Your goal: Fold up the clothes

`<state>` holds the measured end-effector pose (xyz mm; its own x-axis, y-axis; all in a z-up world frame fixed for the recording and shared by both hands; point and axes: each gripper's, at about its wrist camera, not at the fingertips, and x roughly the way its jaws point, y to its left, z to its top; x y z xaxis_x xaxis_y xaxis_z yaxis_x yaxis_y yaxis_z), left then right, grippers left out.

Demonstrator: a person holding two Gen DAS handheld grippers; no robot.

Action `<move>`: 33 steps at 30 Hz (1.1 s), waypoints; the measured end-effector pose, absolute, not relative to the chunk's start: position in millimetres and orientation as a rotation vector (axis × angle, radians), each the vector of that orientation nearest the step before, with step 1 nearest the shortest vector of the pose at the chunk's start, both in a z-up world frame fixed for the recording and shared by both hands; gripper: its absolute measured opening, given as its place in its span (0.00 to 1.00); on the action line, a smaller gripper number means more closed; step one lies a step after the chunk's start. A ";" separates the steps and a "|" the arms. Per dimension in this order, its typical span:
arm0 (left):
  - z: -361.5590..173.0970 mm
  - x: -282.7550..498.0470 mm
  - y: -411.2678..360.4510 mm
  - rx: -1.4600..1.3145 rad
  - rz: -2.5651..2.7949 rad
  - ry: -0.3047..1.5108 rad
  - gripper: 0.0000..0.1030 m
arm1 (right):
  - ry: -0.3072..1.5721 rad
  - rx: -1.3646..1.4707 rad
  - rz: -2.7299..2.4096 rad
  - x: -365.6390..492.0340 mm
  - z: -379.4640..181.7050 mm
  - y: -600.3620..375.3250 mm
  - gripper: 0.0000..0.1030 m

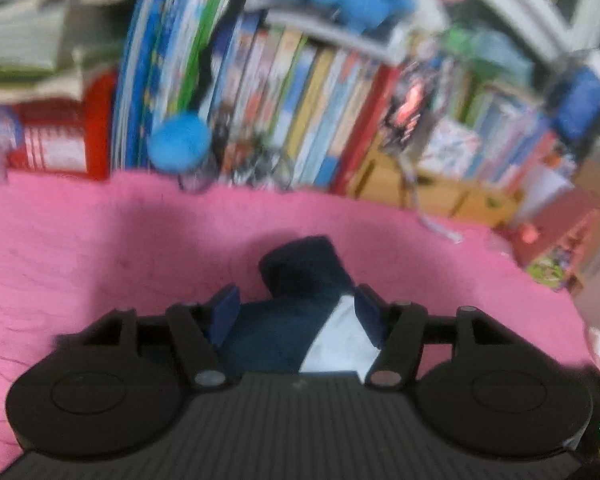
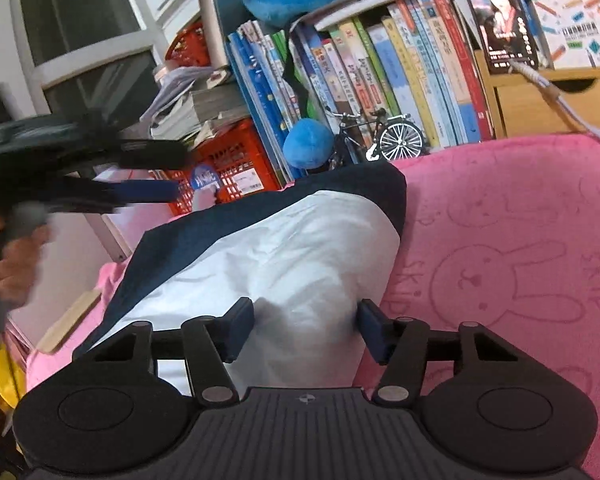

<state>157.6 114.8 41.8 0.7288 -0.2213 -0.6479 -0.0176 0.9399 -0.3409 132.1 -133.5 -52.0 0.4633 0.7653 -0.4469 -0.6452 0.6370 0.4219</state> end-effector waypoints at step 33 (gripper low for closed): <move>-29.9 242.0 132.4 -0.700 -0.311 0.842 0.11 | 0.699 0.150 0.856 131.1 -55.8 -126.8 0.58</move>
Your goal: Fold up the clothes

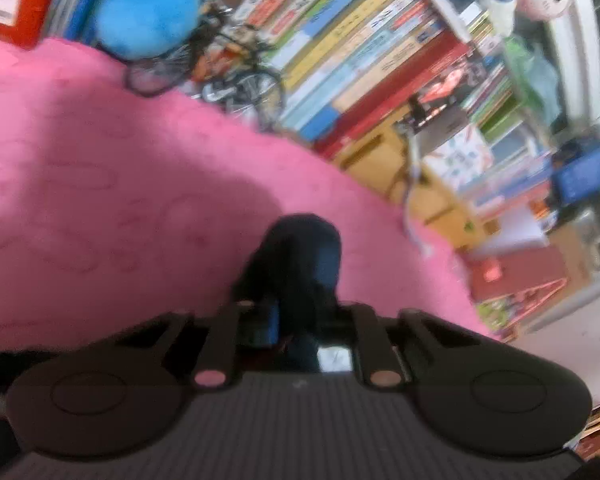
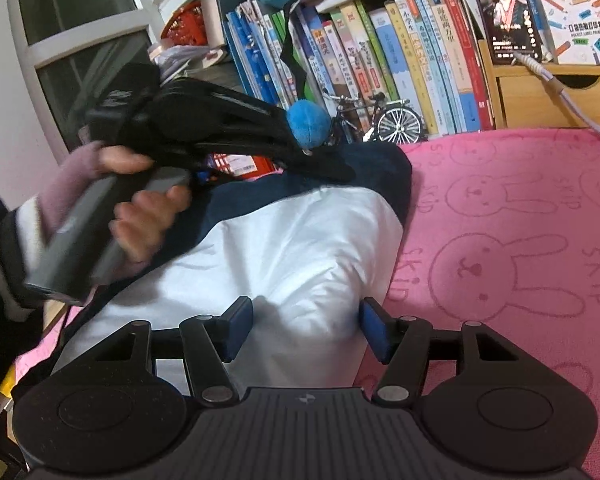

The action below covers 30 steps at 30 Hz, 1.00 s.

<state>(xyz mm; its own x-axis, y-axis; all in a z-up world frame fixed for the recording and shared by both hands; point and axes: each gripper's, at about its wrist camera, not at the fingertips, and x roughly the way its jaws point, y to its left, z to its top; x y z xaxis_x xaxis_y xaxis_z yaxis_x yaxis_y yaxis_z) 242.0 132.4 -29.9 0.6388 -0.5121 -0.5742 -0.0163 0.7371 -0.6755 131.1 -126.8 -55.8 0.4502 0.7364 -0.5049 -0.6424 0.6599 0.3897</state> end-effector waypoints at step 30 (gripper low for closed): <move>-20.4 230.7 127.5 -0.506 -0.299 0.863 0.19 | 0.703 0.150 0.867 130.2 -56.0 -125.9 0.62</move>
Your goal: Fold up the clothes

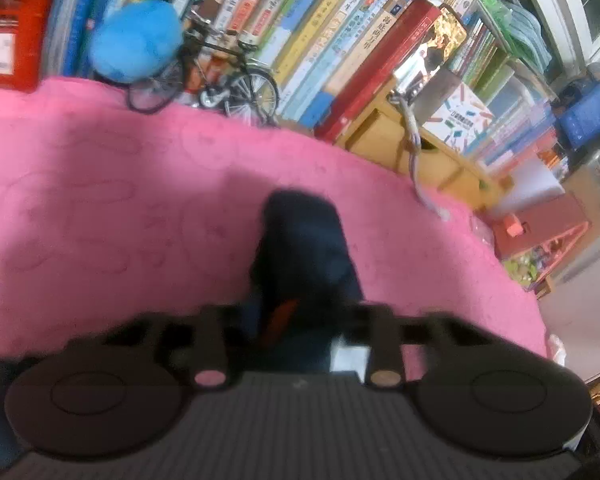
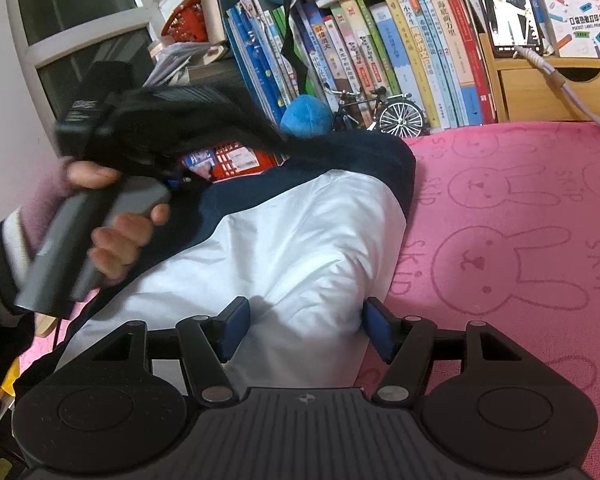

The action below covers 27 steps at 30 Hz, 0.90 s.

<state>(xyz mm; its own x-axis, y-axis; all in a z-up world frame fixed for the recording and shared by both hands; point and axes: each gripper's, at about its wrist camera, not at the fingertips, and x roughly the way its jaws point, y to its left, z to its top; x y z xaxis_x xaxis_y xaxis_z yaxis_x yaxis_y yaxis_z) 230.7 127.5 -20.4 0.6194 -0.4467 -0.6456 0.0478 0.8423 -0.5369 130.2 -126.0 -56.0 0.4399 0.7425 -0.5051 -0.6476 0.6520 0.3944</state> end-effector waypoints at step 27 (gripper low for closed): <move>-14.9 70.5 -15.5 0.468 0.083 0.546 0.27 | 0.673 0.295 0.916 140.2 -52.2 -148.2 0.70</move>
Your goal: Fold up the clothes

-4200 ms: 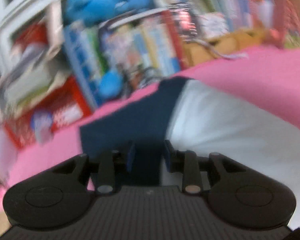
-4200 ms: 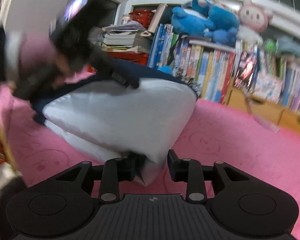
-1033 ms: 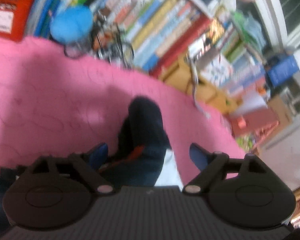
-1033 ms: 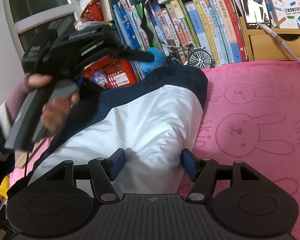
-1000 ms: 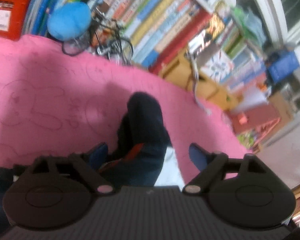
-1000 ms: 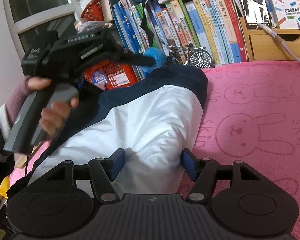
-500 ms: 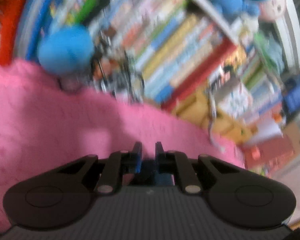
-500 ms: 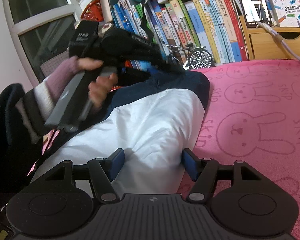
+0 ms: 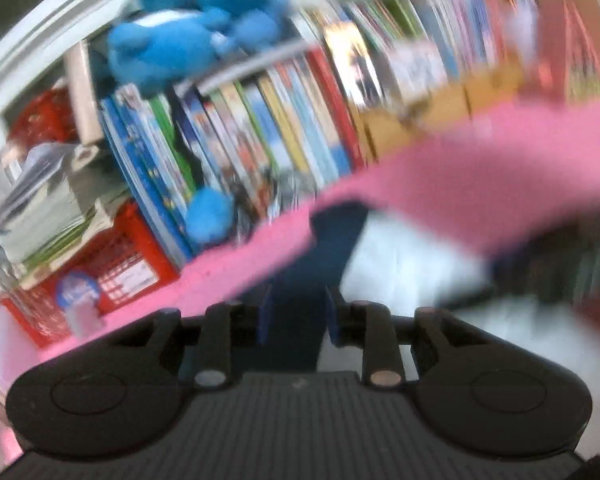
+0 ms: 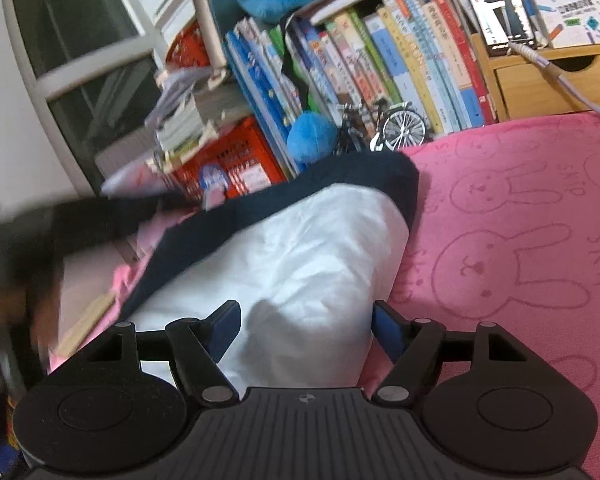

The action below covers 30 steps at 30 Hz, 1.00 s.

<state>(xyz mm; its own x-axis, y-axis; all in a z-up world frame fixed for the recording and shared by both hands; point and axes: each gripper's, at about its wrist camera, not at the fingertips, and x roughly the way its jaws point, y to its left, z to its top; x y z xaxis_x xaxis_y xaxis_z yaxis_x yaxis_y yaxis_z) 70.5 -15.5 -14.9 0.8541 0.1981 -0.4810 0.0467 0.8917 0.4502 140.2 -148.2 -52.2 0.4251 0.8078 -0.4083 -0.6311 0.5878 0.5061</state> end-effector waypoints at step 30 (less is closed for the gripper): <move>-13.6 -91.2 53.9 0.373 0.396 0.560 0.54 | 0.535 -0.054 0.869 -47.3 -28.2 -209.6 0.77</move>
